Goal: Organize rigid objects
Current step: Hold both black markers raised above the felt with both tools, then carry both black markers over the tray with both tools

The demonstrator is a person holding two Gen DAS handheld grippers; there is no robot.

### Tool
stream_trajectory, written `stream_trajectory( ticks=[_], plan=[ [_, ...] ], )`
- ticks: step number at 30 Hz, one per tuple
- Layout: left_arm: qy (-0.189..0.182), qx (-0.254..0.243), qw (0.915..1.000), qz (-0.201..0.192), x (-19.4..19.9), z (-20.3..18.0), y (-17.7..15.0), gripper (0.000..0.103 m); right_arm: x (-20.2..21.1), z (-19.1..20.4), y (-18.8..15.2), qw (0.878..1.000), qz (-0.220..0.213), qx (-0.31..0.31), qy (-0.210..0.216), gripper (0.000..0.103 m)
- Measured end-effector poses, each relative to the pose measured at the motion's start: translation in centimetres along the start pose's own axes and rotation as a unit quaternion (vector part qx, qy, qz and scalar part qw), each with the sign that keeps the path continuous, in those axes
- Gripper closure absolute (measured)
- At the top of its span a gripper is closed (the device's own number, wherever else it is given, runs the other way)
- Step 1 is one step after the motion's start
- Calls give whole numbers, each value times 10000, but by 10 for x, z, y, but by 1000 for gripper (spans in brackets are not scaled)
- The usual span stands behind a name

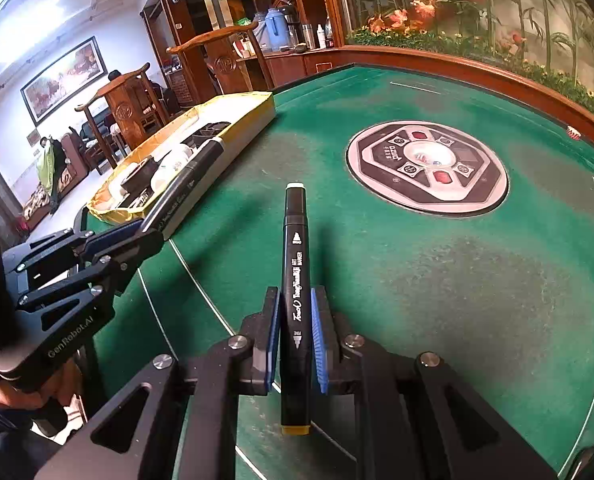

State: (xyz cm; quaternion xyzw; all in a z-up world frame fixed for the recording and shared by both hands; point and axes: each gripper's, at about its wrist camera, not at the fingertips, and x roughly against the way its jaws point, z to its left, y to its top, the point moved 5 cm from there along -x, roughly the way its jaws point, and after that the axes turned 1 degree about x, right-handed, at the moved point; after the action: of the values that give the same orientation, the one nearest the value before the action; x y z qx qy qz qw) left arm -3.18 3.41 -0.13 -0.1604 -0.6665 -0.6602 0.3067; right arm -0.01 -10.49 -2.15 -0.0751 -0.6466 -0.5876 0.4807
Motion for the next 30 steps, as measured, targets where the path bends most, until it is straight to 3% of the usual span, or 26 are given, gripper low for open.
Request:
stream_trajectory(
  ticks=[24,30],
  plan=[
    [-112,96,9999,-68,5,5,-1,88,-1,25,16,9995,-181,-152,193,89],
    [-46,321,9992,-216,13,23,9,88,-6,42,31,9993,-178,-56,321,89]
  ],
)
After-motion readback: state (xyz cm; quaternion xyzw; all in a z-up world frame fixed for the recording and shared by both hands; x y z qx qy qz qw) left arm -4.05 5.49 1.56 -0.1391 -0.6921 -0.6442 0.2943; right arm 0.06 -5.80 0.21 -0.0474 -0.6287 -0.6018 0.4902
